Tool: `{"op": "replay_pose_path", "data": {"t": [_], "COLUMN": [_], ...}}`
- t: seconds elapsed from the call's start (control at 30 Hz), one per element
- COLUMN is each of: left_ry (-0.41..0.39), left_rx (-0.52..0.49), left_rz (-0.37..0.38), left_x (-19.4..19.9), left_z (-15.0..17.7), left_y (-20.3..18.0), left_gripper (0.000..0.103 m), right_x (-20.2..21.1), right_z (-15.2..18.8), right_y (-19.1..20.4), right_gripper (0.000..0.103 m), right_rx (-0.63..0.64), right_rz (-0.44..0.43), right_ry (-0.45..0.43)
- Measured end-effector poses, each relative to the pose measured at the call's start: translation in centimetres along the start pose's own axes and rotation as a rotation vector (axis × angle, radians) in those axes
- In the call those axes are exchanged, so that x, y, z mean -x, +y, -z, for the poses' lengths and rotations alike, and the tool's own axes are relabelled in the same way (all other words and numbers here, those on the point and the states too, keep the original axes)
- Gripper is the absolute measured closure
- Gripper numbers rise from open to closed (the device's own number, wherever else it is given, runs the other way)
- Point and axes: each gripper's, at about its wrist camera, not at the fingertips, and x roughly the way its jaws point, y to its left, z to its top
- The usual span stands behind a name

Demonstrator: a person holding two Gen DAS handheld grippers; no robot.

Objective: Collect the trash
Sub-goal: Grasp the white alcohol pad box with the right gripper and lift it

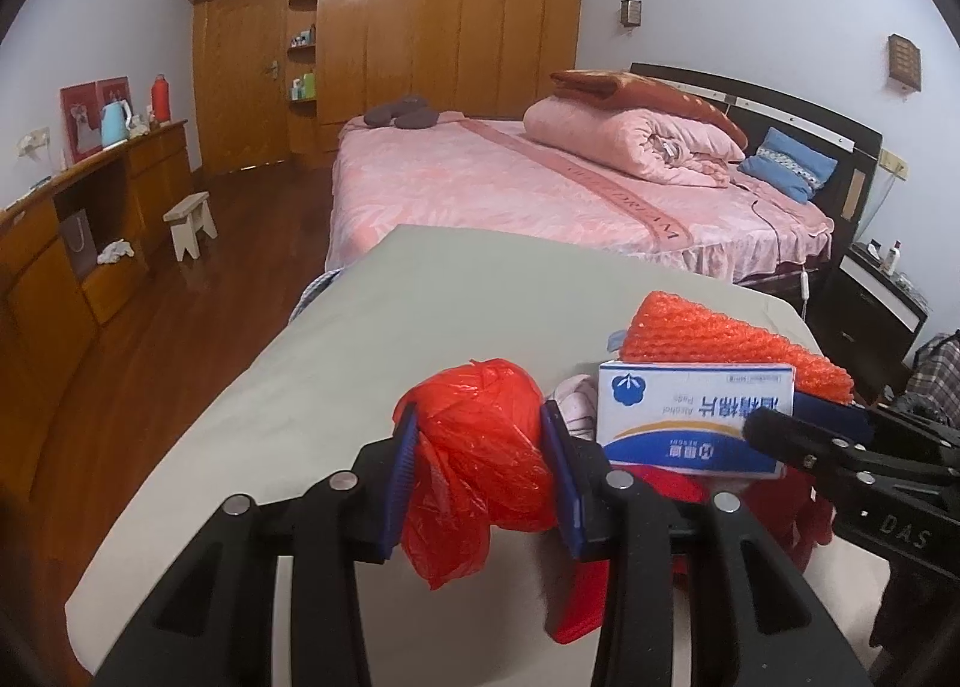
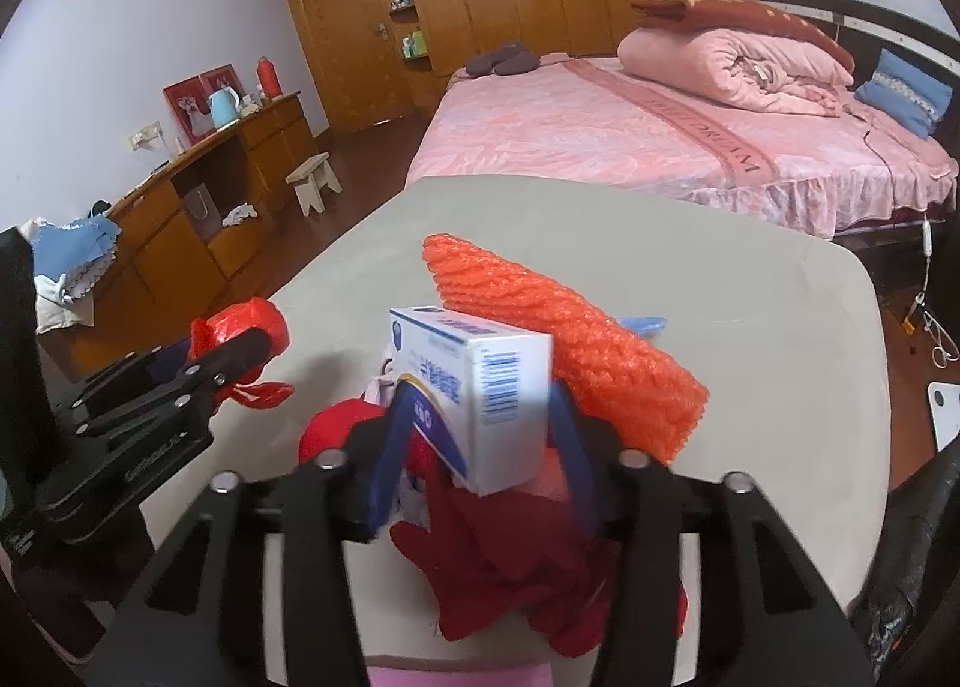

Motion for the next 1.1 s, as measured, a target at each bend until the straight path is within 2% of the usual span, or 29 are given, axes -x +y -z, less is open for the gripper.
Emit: {"op": "replay_pose_path", "data": {"t": [0.13,0.23,0.27,0.37,0.57,0.67,0.9,1.03,1.1], "left_ry": [-0.002,-0.005,-0.007,-0.011,-0.025,-0.026,0.015,0.018,0.02], "left_rx": [0.003,-0.001,-0.003,-0.006,-0.008,-0.015,-0.027,-0.027,-0.023], "left_rz": [0.001,0.002,0.003,0.003,0.013,0.027,0.034,0.023,0.018], "left_x": [0.1,0.2,0.3,0.5,1.6,1.9,1.3,1.3,1.2], "left_z": [0.1,0.1,0.1,0.0,-0.1,0.2,1.7,2.0,2.0], "left_y": [0.1,-0.1,-0.1,-0.1,-0.6,-1.1,-1.7,-1.3,-1.0], "left_gripper": [0.063,0.063,0.063,0.063,0.063,0.063,0.063,0.063,0.063], "right_x": [-1.2,-1.6,-1.4,-0.2,3.5,4.8,4.1,3.0,2.5], "right_z": [-0.5,-0.6,-0.5,-0.2,0.9,1.8,3.7,3.0,2.8], "right_y": [-0.3,-0.4,-0.4,-0.4,0.1,0.5,0.7,0.8,1.0], "right_gripper": [0.052,0.065,0.066,0.069,0.071,0.071,0.067,0.051,0.05], "right_rx": [-0.012,-0.016,-0.016,-0.019,-0.007,0.003,0.02,0.017,0.022], "right_rz": [0.0,-0.014,-0.026,-0.037,-0.005,-0.001,0.007,0.006,0.007], "right_ry": [0.014,0.036,0.04,0.025,-0.034,-0.033,0.024,0.02,0.02]}}
